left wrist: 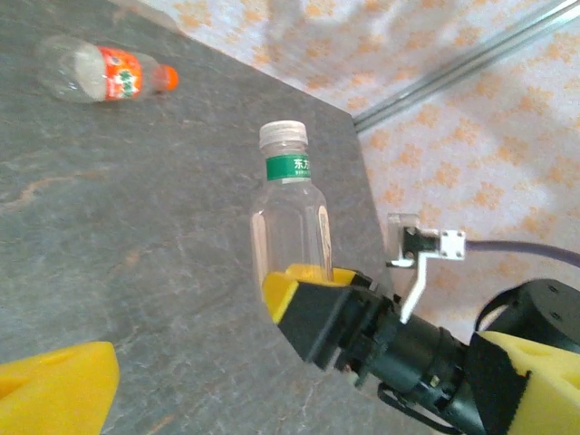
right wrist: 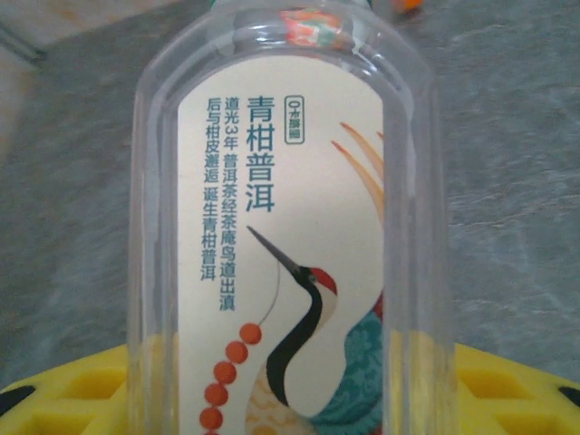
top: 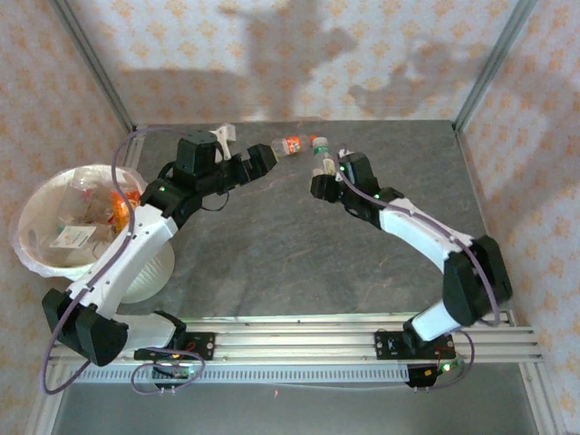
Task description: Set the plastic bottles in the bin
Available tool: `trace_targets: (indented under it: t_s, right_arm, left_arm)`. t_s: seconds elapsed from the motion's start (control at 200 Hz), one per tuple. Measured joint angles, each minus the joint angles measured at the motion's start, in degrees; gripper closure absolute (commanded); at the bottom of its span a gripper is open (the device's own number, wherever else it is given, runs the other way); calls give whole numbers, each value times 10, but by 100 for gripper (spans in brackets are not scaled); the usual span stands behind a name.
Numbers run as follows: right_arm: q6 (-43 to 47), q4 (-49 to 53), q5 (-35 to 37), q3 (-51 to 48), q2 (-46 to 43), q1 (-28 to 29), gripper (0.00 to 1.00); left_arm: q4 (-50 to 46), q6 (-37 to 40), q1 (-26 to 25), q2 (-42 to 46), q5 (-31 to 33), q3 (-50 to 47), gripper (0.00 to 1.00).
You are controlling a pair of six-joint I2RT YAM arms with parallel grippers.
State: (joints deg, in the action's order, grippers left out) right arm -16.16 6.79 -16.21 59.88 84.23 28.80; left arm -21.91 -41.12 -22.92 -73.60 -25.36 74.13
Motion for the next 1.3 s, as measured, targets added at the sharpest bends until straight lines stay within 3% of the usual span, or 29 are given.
trace_targets:
  t_s: [0.315, 0.625, 0.921, 1.006, 1.161, 1.251, 1.301]
  right_arm:
    - [24, -32, -133, -63, -150, 0, 51]
    - [37, -34, -198, -65, -162, 18, 53]
    - [38, -37, -213, -57, -162, 26, 53]
    - [36, -48, -214, -56, -162, 29, 53]
    - [31, -57, -213, -55, -161, 32, 50]
    - [31, -65, -213, -54, -161, 33, 38]
    - [31, -71, -213, -53, -159, 33, 27]
  left_arm:
    - [13, -14, -35, -54, -2, 4, 0]
    - [71, -20, -97, -83, -8, 23, 0]
    - [98, -27, -101, -113, 6, 32, 1]
    - [97, -32, -104, -127, 6, 34, 6]
    - [104, -41, -116, -141, 4, 44, 26]
    - [110, -42, -118, -141, -2, 50, 36]
    - [106, -42, -119, -141, -1, 55, 38]
